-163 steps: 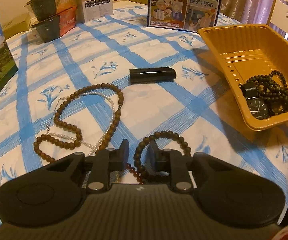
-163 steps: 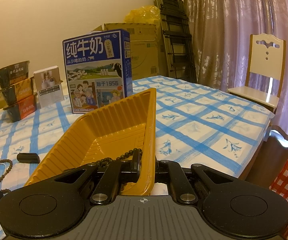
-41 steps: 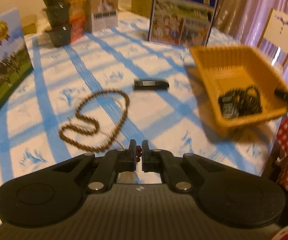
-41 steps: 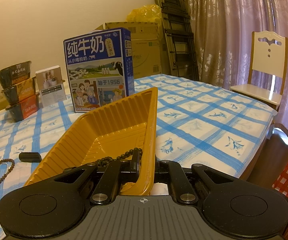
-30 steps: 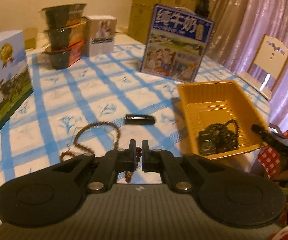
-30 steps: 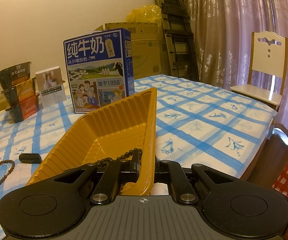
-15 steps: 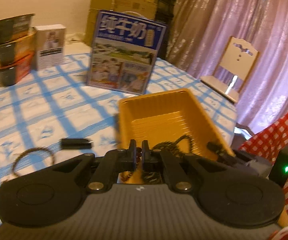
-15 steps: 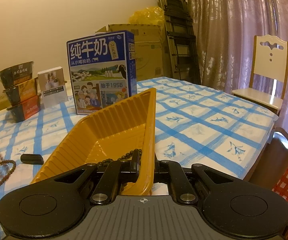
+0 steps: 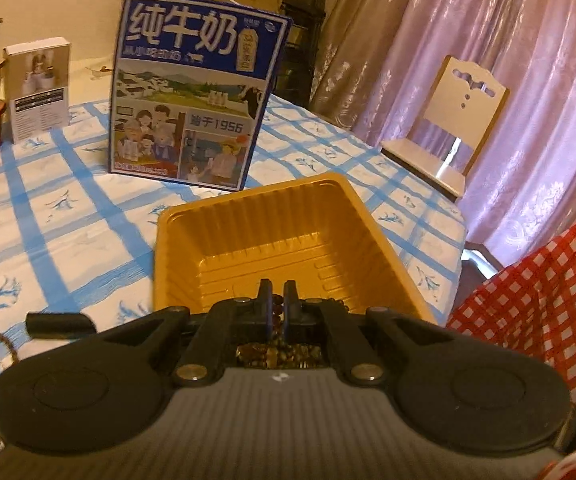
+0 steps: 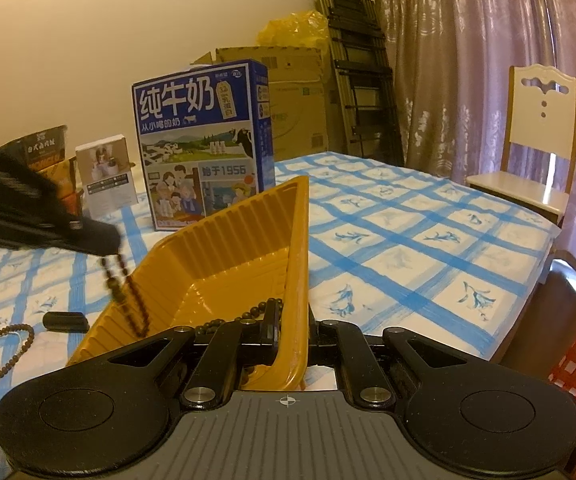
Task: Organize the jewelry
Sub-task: 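Carry the red bracelet into the orange tray and open the left tool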
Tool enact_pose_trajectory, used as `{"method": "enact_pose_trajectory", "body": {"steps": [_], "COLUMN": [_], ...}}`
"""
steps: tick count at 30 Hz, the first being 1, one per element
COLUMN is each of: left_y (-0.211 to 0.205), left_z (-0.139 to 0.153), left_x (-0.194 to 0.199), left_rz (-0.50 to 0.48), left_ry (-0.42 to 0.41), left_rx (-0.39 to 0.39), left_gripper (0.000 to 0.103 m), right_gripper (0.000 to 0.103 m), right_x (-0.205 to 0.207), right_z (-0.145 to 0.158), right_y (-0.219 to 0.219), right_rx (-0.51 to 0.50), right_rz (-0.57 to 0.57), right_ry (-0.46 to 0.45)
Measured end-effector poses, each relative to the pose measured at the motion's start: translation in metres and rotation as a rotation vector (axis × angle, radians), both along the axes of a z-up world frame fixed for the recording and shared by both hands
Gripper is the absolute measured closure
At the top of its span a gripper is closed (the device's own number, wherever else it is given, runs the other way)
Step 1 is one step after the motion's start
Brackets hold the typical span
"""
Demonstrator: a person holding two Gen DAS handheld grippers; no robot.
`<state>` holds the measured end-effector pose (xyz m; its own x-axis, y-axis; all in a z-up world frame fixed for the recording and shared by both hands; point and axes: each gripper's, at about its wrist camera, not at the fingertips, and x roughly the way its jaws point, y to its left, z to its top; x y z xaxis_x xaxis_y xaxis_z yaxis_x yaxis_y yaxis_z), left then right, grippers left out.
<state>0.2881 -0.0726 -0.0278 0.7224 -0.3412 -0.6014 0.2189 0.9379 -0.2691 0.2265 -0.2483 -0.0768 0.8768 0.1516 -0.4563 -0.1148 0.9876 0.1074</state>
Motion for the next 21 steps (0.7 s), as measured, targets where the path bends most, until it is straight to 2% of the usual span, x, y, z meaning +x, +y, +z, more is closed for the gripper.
{"method": "enact_pose_trajectory", "body": {"steps": [4, 9, 16, 21], "left_y": [-0.005, 0.0, 0.027, 0.057], "left_z": [-0.007, -0.01, 0.001, 0.003], "left_x": [0.01, 0.008, -0.015, -0.037], "left_rz": [0.0, 0.023, 0.091, 0.155], "left_ry": [0.02, 0.026, -0.016, -0.028], "left_rx": [0.014, 0.012, 0.033, 0.071], "left_gripper": [0.098, 0.086, 0.073, 0.073], "right_gripper": [0.094, 0.094, 0.094, 0.094], "right_x": [0.0, 0.0, 0.002, 0.002], "right_z": [0.0, -0.001, -0.002, -0.002], "right_y": [0.0, -0.001, -0.001, -0.001], "right_rx": [0.001, 0.0, 0.0, 0.001], "right_rz": [0.0, -0.001, -0.004, -0.005], "right_ry": [0.001, 0.001, 0.006, 0.006]}}
